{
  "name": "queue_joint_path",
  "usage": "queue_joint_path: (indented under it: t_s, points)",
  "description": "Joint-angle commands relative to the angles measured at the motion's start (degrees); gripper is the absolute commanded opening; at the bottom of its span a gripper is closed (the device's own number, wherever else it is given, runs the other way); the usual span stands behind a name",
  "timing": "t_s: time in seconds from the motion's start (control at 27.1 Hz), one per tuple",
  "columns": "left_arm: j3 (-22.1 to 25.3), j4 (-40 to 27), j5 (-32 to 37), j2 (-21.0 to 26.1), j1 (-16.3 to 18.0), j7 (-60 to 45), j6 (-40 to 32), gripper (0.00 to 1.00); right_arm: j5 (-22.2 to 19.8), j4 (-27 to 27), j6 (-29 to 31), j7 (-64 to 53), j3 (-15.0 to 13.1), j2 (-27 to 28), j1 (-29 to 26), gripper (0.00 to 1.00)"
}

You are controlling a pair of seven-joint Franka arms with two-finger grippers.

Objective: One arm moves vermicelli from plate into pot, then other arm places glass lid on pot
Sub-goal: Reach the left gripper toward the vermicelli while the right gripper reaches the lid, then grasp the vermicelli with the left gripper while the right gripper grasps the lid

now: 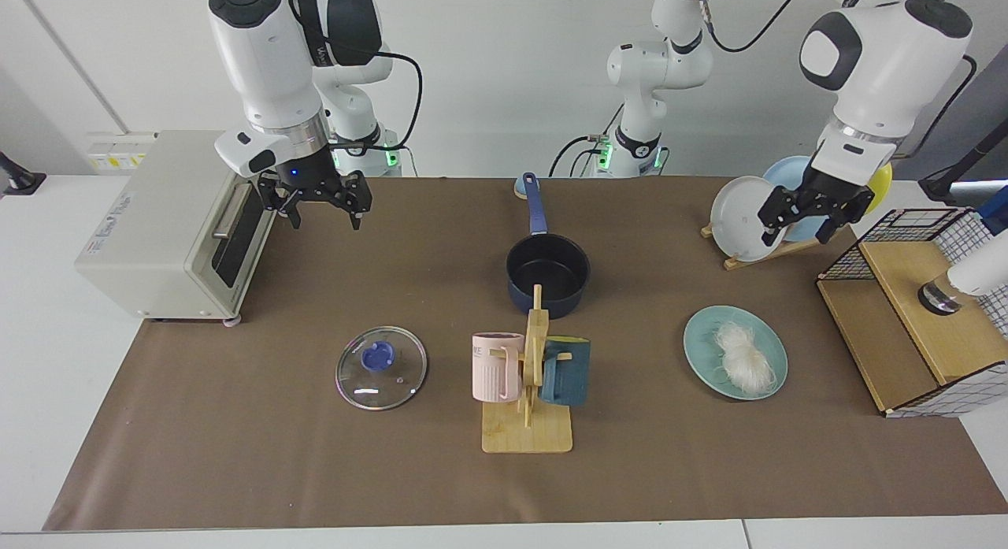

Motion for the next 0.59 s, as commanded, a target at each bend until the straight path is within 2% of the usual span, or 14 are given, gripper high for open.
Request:
queue_joint_path:
  t_s: [0.0, 0.22, 0.3, 0.55]
  points:
    - [0.19, 1.22, -1.75, 5.24, 0.8, -1.36, 4.91, 1.0, -0.96, 1.43, 0.21, -2.01, 0.41, 1.35, -0.68, 0.99]
    - [0.54, 2.89, -3.16, 9.02, 2.02, -1.72, 8.78, 1.0, -1.66, 6.61, -1.64, -2.01, 0.67, 6.79, -0.69, 0.99]
    - [0.54, 3.94, -4.21, 11.65, 2.12, -1.89, 10.44, 1.0, -1.84, 9.16, -1.64, -1.48, 1.11, 9.52, -0.68, 0.98]
    - [0.28, 4.65, -5.54, 17.19, 2.12, -3.21, 15.9, 1.0, -1.93, 15.67, 2.13, -0.78, 1.73, 18.4, -0.6, 0.98]
